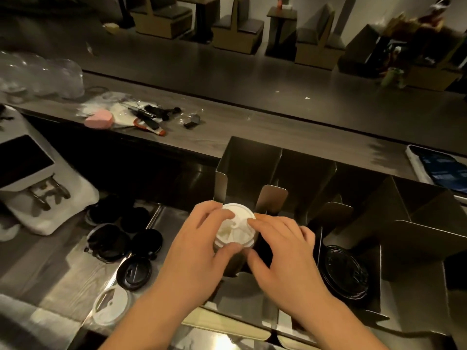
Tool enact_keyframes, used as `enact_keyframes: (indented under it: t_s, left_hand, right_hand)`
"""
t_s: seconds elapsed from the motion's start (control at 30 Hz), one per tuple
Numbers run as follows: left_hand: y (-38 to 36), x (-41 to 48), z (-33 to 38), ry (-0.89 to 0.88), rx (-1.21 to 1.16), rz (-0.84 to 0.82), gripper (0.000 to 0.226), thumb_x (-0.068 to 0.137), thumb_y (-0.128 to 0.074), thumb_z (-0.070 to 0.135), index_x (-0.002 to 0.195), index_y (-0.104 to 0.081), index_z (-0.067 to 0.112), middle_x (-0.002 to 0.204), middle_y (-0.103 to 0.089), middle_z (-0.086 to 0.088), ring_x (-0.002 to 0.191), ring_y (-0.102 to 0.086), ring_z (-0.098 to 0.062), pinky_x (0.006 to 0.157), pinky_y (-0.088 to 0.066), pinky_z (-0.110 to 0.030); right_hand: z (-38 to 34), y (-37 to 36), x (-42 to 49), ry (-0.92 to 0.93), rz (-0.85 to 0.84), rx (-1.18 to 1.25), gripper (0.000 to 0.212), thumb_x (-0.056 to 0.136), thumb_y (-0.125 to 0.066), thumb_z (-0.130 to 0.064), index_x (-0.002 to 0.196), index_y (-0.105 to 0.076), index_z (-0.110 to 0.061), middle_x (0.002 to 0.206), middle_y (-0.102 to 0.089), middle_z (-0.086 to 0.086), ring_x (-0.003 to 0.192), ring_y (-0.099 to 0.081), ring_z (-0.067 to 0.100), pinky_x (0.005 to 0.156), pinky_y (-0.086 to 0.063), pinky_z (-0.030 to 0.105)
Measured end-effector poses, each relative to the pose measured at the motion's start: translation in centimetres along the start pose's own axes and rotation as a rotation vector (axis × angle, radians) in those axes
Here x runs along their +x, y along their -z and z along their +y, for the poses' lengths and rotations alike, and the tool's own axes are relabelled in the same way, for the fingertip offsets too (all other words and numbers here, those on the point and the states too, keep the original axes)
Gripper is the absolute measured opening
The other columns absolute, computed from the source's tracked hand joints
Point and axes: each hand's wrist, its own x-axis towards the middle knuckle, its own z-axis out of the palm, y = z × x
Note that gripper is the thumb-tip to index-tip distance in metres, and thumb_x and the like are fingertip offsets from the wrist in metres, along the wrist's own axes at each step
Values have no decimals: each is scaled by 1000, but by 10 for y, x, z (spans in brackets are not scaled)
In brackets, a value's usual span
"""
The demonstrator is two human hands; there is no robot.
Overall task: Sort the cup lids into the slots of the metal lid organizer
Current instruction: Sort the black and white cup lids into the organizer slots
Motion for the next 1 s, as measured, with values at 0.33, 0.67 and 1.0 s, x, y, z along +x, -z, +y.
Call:
enact_keyframes:
  t_s: [0.33,0.67,1.0]
  left_hand:
    - [18,-26,-33,-5,-176,225,32,84,-77,15,112,-63,22,116,-54,14,112,-53,-4,92,-41,-11]
    - [27,-95,-232,720,313,-80,38,84,-69,34,119,-56,26,117,-53,2,114,-52,-25,90,-48,-39]
    - [-47,-129,-303,828,434,-206,94,78,-76,40,152,-21,24,144,-38,-6,130,-38,-27,94,-52,-40]
  right_hand:
    - [-42,-1,-1,153,242,32,29,78,-70,-31,106,-66,-25,114,-59,-10,115,-46,16,95,-33,35]
    - [-102,-180,48,308,-527,170,15,94,-54,-25,107,-62,-25,100,-56,-9,95,-50,10,76,-35,23]
    - [-101,-346,83,-384,-553,37,45,90,-60,-43,122,-43,-15,111,-64,10,99,-65,32,68,-45,31]
